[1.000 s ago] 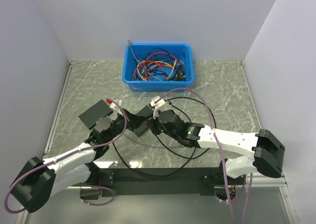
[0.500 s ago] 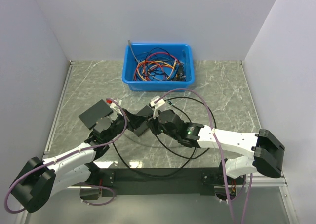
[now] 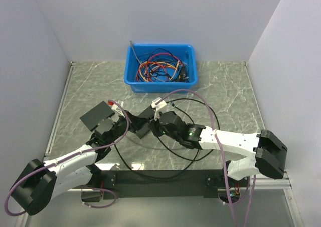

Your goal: Insert the plug into the switch port

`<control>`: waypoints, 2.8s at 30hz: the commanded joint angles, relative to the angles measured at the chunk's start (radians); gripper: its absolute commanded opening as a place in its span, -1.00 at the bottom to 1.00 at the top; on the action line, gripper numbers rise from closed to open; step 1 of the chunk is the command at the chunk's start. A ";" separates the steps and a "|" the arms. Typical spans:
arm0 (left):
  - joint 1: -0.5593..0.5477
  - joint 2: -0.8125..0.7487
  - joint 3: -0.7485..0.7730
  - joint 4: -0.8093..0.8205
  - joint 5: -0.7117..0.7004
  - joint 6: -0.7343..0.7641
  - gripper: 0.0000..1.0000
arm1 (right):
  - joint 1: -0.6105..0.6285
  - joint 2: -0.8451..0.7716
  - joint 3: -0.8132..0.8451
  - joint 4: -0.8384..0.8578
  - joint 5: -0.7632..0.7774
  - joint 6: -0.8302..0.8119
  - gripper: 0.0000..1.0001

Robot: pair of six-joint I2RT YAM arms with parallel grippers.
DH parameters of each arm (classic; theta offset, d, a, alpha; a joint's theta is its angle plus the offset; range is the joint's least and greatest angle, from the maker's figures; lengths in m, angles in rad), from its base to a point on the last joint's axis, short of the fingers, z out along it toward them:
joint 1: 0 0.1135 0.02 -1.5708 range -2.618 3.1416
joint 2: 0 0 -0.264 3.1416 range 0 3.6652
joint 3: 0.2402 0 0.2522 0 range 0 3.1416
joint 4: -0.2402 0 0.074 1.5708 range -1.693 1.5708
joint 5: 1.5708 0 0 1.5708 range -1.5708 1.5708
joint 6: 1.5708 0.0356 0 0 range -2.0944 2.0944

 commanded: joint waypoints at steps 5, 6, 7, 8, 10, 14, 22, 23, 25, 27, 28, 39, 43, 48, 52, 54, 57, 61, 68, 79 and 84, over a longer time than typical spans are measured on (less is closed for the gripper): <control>-0.004 -0.015 0.031 0.041 0.001 0.015 -0.99 | 0.009 0.017 0.053 0.042 -0.003 0.012 -0.39; -0.005 -0.015 0.031 0.041 -0.001 0.015 -0.99 | 0.007 0.018 0.054 0.042 -0.005 0.010 -0.39; -0.004 -0.015 0.031 0.041 0.001 0.015 -0.99 | 0.007 0.018 0.054 0.043 -0.003 0.012 -0.42; -0.005 -0.014 0.031 0.039 -0.002 0.015 -0.99 | 0.009 0.018 0.054 0.043 -0.005 0.012 -0.43; -0.004 -0.017 0.029 0.038 -0.004 0.016 -0.99 | 0.009 0.015 0.051 0.045 -0.003 0.013 -0.45; -0.004 -0.018 0.028 0.033 -0.007 0.018 -0.99 | 0.009 0.002 0.048 0.039 0.009 0.013 -0.45; -0.005 -0.011 0.029 0.044 -0.004 0.013 -0.99 | 0.007 -0.018 0.037 0.039 0.008 0.013 -0.44; -0.004 -0.009 0.028 0.044 -0.002 0.013 -0.99 | 0.009 -0.017 0.037 0.042 0.006 0.016 -0.44; -0.005 -0.012 0.028 0.042 -0.004 0.013 -0.99 | 0.007 -0.015 0.034 0.043 0.005 0.016 -0.46; -0.004 -0.015 0.028 0.036 -0.007 0.015 -0.99 | 0.009 -0.014 0.033 0.046 0.002 0.018 -0.47; -0.004 -0.017 0.028 0.035 -0.008 0.015 -0.99 | 0.009 -0.014 0.033 0.048 0.000 0.016 -0.51; -0.005 -0.011 0.025 0.041 -0.008 0.013 -0.99 | 0.007 -0.028 0.021 0.057 -0.005 0.021 -0.72; -0.005 -0.012 0.023 0.019 -0.031 0.012 -0.99 | 0.009 -0.052 0.002 0.072 -0.005 0.025 -0.96; -0.004 0.008 0.014 -0.021 -0.096 0.004 -0.90 | 0.009 -0.124 -0.047 0.082 0.023 0.033 -1.00; -0.005 0.052 0.005 -0.008 -0.113 -0.016 -0.85 | 0.009 -0.162 -0.064 0.069 0.031 0.038 -1.00; -0.004 0.081 0.006 -0.005 -0.114 -0.022 -0.84 | 0.007 -0.178 -0.075 0.069 0.028 0.044 -1.00; -0.004 0.113 0.017 -0.013 -0.122 -0.025 -0.84 | 0.009 -0.187 -0.081 0.065 0.026 0.050 -1.00; -0.005 0.141 0.037 -0.047 -0.149 -0.028 -0.85 | 0.007 -0.204 -0.087 0.066 0.028 0.050 -1.00; -0.002 0.176 0.054 -0.097 -0.203 -0.041 -0.44 | 0.009 -0.212 -0.082 0.031 0.034 0.042 -1.00; 0.151 0.097 0.129 -0.300 -0.220 0.007 0.51 | -0.011 -0.106 -0.107 -0.067 0.081 0.113 -1.00; 0.260 0.124 0.161 -0.301 -0.179 0.031 0.55 | -0.028 -0.006 -0.090 -0.056 0.032 0.130 -1.00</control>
